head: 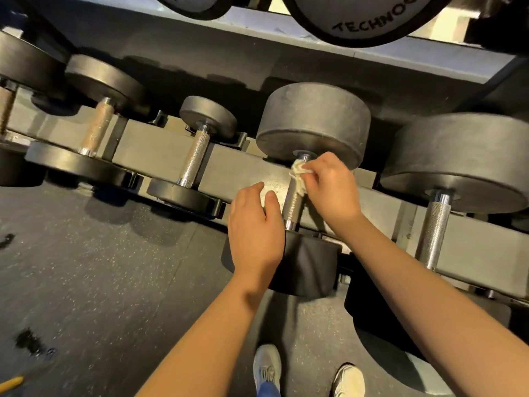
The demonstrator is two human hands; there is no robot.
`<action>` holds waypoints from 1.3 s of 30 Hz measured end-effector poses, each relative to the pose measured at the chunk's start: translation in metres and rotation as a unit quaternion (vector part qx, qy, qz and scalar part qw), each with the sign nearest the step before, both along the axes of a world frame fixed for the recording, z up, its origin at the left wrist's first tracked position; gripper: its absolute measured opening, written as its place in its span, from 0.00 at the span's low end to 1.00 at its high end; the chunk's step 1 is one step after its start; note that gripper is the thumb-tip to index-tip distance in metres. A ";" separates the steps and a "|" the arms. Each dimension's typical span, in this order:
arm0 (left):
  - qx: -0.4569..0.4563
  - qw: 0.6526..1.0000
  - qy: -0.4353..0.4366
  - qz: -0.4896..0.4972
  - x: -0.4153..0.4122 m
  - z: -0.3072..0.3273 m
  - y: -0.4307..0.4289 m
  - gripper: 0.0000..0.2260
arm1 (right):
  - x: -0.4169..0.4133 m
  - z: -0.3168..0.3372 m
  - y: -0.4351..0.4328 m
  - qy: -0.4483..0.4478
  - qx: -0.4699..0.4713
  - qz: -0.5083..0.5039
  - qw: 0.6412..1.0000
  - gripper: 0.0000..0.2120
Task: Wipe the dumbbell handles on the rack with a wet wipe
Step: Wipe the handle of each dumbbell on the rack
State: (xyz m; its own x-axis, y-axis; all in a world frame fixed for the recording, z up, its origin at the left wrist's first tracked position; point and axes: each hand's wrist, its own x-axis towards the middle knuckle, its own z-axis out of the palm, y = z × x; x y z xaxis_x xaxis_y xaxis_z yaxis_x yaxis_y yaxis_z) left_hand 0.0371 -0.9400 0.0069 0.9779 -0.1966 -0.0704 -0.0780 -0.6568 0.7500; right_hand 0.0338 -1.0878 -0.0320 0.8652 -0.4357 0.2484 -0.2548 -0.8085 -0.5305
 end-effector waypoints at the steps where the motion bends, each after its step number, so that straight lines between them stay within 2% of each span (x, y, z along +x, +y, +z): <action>1: 0.010 1.000 0.004 -0.020 0.002 -0.001 0.001 0.16 | -0.001 -0.001 0.001 -0.010 0.003 0.000 1.000 0.07; 4: 0.033 0.994 -0.007 -0.104 0.009 -0.003 0.007 0.23 | -0.010 -0.003 0.007 -0.011 -0.026 0.094 0.995 0.05; 6: 0.032 0.990 -0.002 -0.136 0.014 -0.005 0.012 0.24 | -0.009 -0.001 0.001 0.006 -0.061 0.140 0.988 0.05; 9: 0.004 0.992 0.013 -0.129 0.016 -0.007 0.015 0.23 | 0.007 0.005 -0.005 0.020 -0.128 0.103 0.986 0.03; 12: -0.035 0.995 0.032 -0.093 0.014 -0.007 0.015 0.24 | 0.016 0.000 0.002 0.012 -0.153 0.050 0.987 0.07; 15: -0.046 0.995 0.035 -0.086 0.014 -0.007 0.014 0.24 | 0.009 -0.006 0.005 -0.018 -0.128 0.106 0.986 0.08; 17: -0.047 0.994 0.036 -0.087 0.013 -0.006 0.015 0.24 | 0.002 -0.003 0.003 0.000 -0.123 0.193 0.973 0.08; 19: -0.047 0.995 0.037 -0.086 0.013 -0.005 0.015 0.24 | 0.003 0.004 -0.003 0.034 -0.127 0.235 0.963 0.08; 22: -0.044 0.995 0.035 -0.083 0.013 -0.005 0.015 0.23 | 0.012 0.009 -0.012 0.023 -0.140 0.183 0.973 0.03; 24: -0.046 0.995 0.038 -0.083 0.013 -0.004 0.015 0.23 | 0.011 0.006 -0.009 -0.004 -0.125 0.164 0.979 0.05; 26: -0.050 0.995 0.044 -0.081 0.013 -0.004 0.015 0.22 | 0.003 0.002 -0.003 -0.002 -0.101 0.226 0.969 0.05; 29: -0.052 0.994 0.057 -0.073 0.013 -0.005 0.015 0.16 | -0.006 0.006 -0.002 0.065 -0.072 0.339 0.936 0.05; 35: -0.059 0.994 0.051 -0.070 0.013 -0.004 0.014 0.18 | 0.005 0.012 0.002 0.039 -0.073 0.248 0.965 0.06; 37: -0.064 0.994 0.046 -0.069 0.013 -0.004 0.014 0.20 | -0.002 0.010 0.010 0.111 -0.043 0.300 0.946 0.06; 39: -0.067 0.994 0.051 -0.065 0.013 -0.004 0.014 0.17 | -0.004 0.014 0.010 0.205 -0.002 0.325 0.923 0.06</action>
